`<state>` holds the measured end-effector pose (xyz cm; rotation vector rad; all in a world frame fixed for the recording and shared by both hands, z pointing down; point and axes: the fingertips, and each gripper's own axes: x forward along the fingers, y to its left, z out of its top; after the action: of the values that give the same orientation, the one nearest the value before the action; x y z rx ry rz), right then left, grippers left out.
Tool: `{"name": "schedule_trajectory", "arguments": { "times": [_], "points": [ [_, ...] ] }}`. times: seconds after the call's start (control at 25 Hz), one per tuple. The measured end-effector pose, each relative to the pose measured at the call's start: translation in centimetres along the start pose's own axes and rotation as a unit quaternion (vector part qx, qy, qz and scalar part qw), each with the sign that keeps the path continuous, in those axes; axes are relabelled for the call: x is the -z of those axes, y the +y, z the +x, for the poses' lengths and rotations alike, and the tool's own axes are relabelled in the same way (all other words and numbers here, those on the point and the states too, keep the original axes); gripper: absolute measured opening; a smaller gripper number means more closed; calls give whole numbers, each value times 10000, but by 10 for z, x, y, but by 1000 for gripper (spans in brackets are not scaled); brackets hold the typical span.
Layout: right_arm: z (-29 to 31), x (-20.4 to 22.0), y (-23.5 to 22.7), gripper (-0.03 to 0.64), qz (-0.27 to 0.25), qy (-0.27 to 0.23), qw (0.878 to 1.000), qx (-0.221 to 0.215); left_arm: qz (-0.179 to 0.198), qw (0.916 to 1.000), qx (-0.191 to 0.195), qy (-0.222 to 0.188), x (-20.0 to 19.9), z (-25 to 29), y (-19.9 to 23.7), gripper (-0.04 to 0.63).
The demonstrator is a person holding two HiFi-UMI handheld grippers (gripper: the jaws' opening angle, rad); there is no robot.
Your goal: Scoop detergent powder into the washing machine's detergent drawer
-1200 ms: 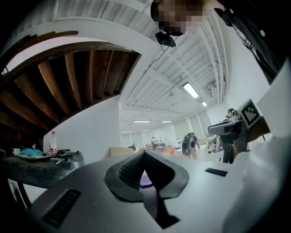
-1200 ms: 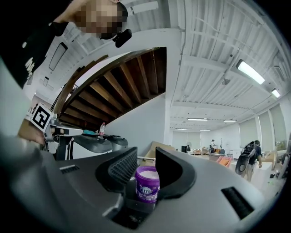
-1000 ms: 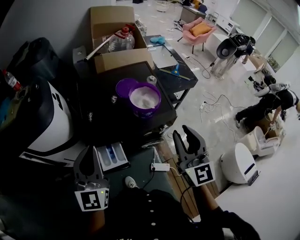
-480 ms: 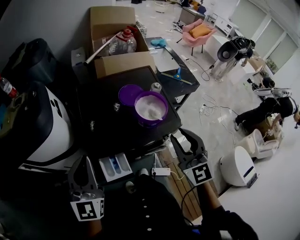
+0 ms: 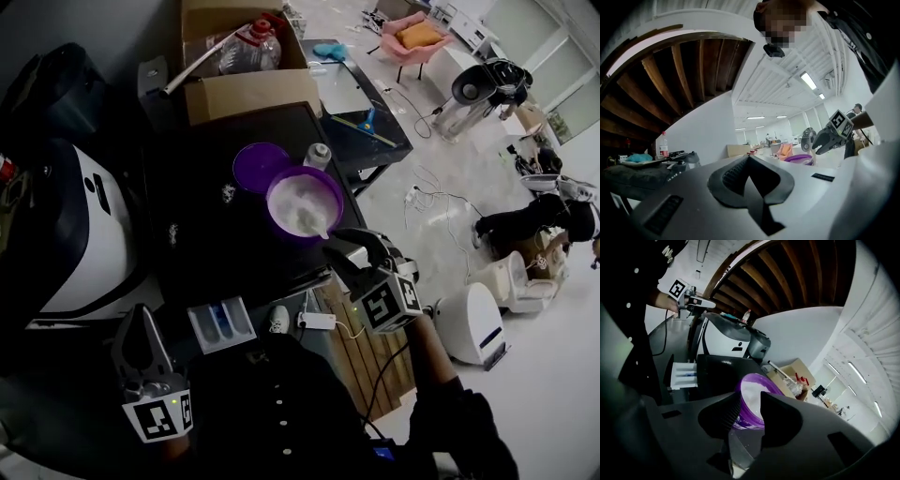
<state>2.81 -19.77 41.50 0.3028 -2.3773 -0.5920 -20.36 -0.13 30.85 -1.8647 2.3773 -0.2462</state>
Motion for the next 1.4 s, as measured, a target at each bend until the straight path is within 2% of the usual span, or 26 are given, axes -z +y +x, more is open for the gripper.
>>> {"name": "schedule_trajectory", "arguments": {
  "times": [0.16,0.68,0.76,1.16,1.4],
  "points": [
    [16,11,6,138,-525,251,9974,-419,18,9996,-6,274,12,9,-5,14],
    [36,25,8,132,-823,395,9889,-1174,68,9974,57,721,36,25,-19,14],
    [37,26,9,91,-871,425,9871,-1272,60,9972,60,742,38,28,-20,14],
    [30,20,6,57,-529,221,9796,-1927,26,9967,64,808,42,38,-23,14],
    [32,15,-17,35,48,68,9822,-1876,44,9967,59,814,41,44,-24,14]
  ]
}}
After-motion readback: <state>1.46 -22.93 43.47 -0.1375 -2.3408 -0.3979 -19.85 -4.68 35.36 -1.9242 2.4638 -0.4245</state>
